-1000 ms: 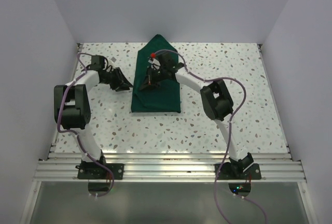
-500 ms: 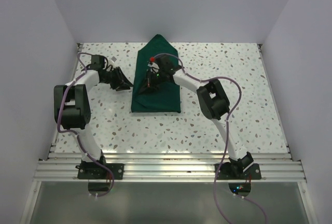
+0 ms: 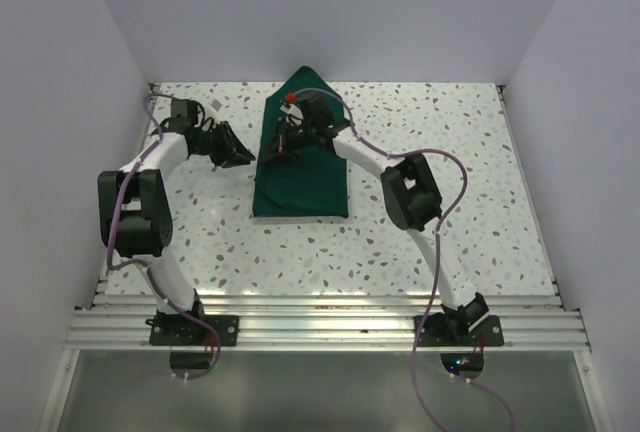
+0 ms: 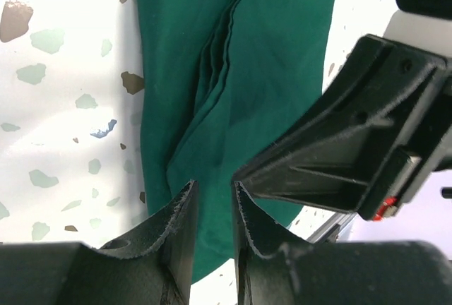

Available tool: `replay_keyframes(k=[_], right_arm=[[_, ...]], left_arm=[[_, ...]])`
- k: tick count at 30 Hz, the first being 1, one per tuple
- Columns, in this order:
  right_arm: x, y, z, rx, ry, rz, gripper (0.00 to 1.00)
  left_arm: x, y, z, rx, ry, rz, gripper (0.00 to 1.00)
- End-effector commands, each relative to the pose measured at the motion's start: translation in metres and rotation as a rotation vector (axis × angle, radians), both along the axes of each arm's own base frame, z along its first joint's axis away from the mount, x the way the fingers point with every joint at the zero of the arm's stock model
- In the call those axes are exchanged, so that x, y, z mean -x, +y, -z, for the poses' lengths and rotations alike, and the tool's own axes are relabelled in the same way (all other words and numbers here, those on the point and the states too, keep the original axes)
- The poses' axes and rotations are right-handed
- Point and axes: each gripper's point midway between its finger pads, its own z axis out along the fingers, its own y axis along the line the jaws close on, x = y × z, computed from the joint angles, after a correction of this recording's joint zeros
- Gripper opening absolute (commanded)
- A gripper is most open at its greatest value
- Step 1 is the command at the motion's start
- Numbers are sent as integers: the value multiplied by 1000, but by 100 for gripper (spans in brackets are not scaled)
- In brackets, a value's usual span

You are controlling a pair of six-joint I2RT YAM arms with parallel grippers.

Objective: Prepare the surgical pack

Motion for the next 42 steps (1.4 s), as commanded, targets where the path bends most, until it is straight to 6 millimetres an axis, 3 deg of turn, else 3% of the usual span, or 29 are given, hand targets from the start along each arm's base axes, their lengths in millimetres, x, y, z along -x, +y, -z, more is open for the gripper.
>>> replay_keyframes(k=[1,5,12,16,21,24,25,26,29,34,42], right_arm=[[-8,12,-2,-46,4,1,0],[-9,17,22,-33,39,2,0],[-11,19,46,-24,75,15,0],[-16,23,39,-47,52,15,1],[-33,21,9,-76,12,51,3],[-53,2,-17,-100,-10,112,4],[-65,-12,-19,-96,-12,144,5],[-70,-20,-36,-108,-33,162,5],[-89,-52,-48,-98,-69,204,5],[-103,-93,-37,-60,-87,209,5],[-102,-122,1,-15,-34,199,5]], left_arm=[[-7,-2,-33,25,-74,-6,28],[0,-16,-37,101,-76,38,28],[2,-28,-34,129,-71,74,27],[2,-33,-32,131,-70,85,26],[3,-38,-28,140,-61,100,26],[11,-46,-16,131,-22,124,25],[15,-45,-8,117,3,121,24],[16,-40,-3,89,14,107,24],[23,-35,11,58,49,98,23],[28,-30,31,34,95,92,21],[31,-20,50,-22,143,85,21]])
